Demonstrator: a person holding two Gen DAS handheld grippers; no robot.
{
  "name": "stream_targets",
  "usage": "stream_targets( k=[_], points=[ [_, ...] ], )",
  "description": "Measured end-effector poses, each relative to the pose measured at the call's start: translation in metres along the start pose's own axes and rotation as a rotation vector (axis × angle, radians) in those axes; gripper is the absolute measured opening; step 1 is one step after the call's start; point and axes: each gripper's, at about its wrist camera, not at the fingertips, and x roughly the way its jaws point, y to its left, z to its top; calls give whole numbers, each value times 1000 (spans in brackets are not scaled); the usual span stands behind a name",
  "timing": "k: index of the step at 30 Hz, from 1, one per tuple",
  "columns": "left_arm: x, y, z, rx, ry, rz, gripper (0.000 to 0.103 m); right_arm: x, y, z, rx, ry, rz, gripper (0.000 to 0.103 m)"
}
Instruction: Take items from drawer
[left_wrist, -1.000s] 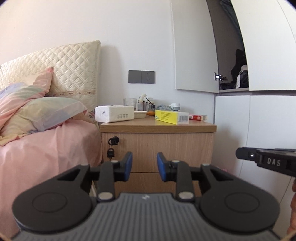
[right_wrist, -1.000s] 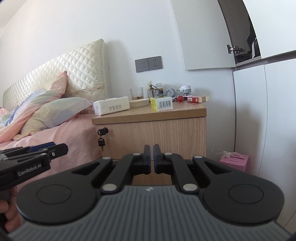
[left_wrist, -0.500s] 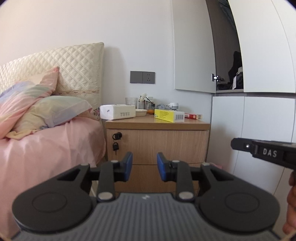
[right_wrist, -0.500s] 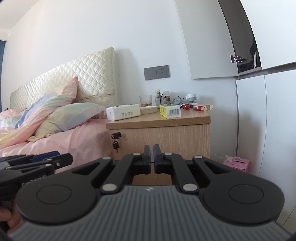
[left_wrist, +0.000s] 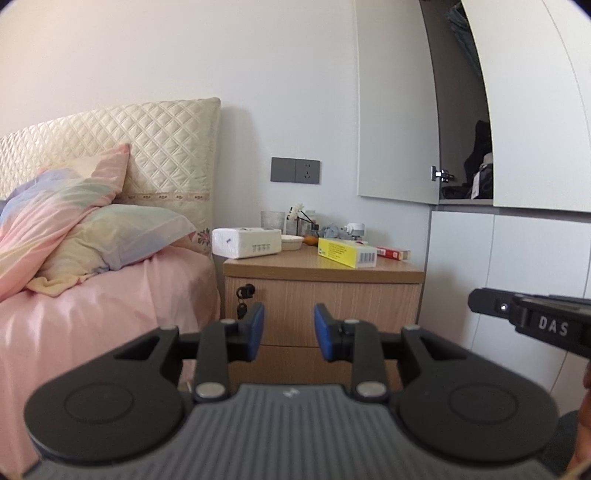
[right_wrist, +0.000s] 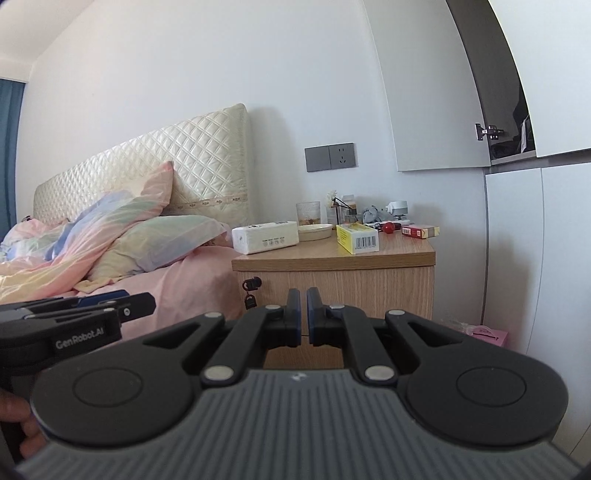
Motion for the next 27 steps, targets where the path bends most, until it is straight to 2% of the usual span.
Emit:
stream_targets(
  k=[5, 8, 9, 10, 15, 18, 22, 27],
  points=[
    [13, 2, 6, -5, -22, 53, 40, 11, -3, 0, 4, -36, -11, 7],
    [25, 3, 0, 14, -42, 88, 55, 21, -5, -9, -41, -79, -52, 7],
    [29, 3, -3, 21, -49, 98, 66, 23, -9, -12, -28, -84, -44, 7],
    [33, 3, -5, 25, -54, 103, 71, 26, -13, -15, -11, -84, -38, 7],
    [51, 5, -16, 24, -44, 71, 85, 37, -24, -24, -4, -71, -63, 8],
    [55, 5, -25, 49, -34, 67, 92, 41, -27, -28, 17, -42, -58, 9],
    [50, 4, -29, 116, -76, 128, 103, 42, -24, -31, 0, -29, -35, 9],
    [51, 7, -32, 103, -56, 121, 102, 47, -23, -35, -12, -10, -53, 10]
  ],
)
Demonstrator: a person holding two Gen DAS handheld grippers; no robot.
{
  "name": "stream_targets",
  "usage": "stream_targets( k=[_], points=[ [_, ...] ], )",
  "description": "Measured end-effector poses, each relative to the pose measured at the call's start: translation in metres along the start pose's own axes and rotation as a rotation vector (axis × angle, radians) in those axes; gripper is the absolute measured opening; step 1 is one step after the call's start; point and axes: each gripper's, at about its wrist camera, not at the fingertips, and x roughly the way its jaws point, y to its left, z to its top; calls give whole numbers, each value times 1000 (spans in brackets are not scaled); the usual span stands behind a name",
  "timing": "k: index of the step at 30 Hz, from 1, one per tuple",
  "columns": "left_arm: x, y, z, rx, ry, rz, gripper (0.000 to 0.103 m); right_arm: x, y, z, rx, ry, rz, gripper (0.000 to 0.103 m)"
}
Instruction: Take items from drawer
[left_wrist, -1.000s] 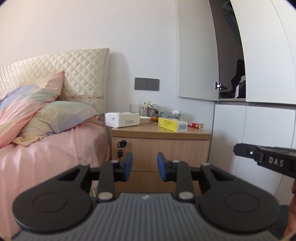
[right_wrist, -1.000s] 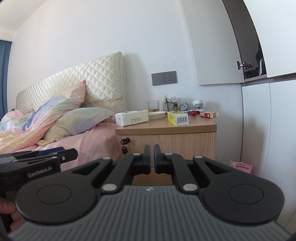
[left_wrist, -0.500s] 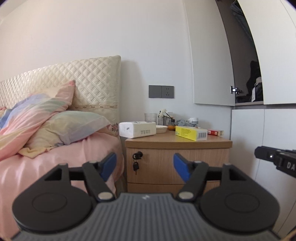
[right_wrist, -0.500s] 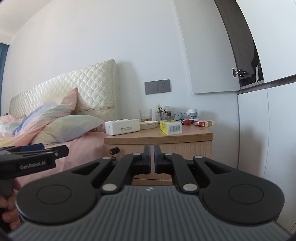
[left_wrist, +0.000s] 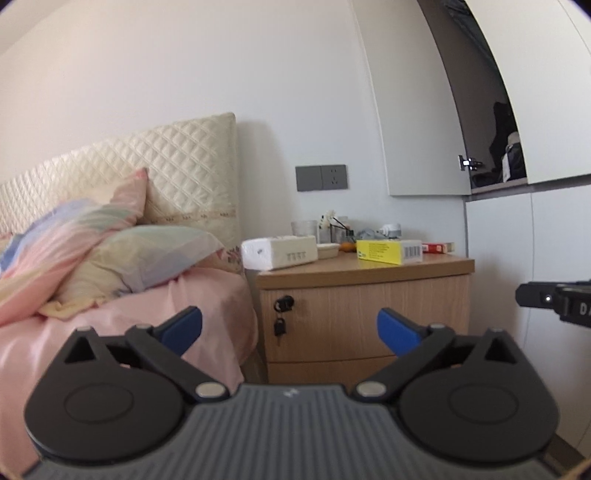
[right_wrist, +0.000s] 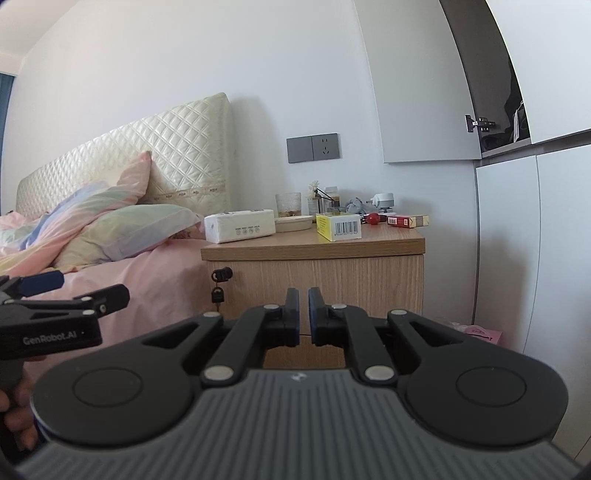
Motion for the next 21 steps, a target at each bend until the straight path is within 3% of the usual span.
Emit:
stream_targets(
  k=[2, 4, 5, 8, 21],
  points=[
    [1, 1, -1, -7, 11, -6, 102, 2, 1, -1, -1, 4, -5, 27],
    [1, 0, -2, -4, 10, 3, 102, 1, 1, -3, 7, -10, -2, 94],
    [1, 0, -3, -1, 11, 15, 102, 1, 2, -4, 11, -18, 0, 103],
    [3, -2, -4, 11, 14, 47, 102, 1, 3, -6, 15, -22, 3, 103],
    [5, 2, -3, -8, 25, 62, 102, 4, 5, -7, 18, -6, 7, 103]
  ],
)
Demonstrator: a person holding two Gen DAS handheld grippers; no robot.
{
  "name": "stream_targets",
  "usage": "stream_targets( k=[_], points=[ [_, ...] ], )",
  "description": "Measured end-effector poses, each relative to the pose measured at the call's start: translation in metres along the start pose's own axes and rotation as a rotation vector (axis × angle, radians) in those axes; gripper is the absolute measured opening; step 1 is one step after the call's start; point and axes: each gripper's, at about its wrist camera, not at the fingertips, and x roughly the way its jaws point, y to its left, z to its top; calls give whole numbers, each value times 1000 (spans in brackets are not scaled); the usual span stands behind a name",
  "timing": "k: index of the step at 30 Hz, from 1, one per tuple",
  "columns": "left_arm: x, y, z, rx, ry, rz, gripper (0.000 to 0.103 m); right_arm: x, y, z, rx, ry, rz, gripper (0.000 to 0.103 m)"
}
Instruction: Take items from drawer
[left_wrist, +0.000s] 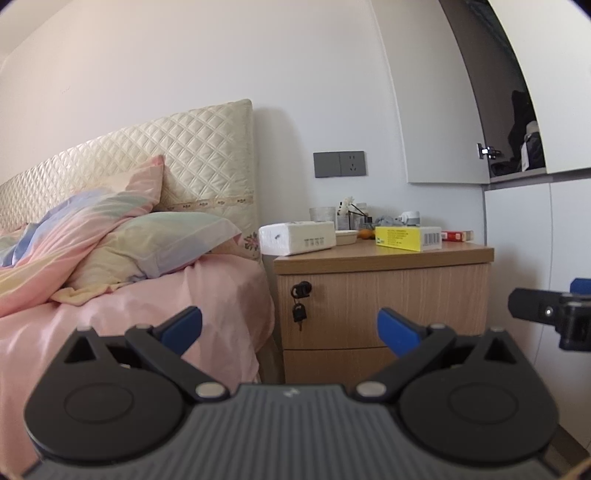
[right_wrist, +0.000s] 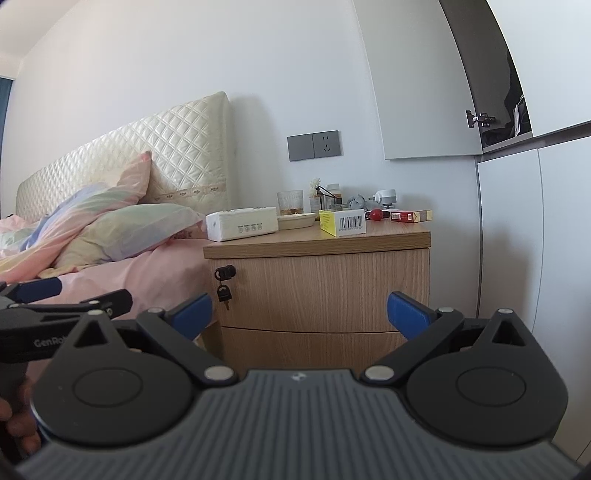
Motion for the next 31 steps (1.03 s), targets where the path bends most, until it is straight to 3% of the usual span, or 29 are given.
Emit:
stream_targets(
  k=[31],
  points=[
    [0, -2, -5, 16, 11, -24, 103, -2, -3, 1, 7, 1, -2, 103]
  ],
)
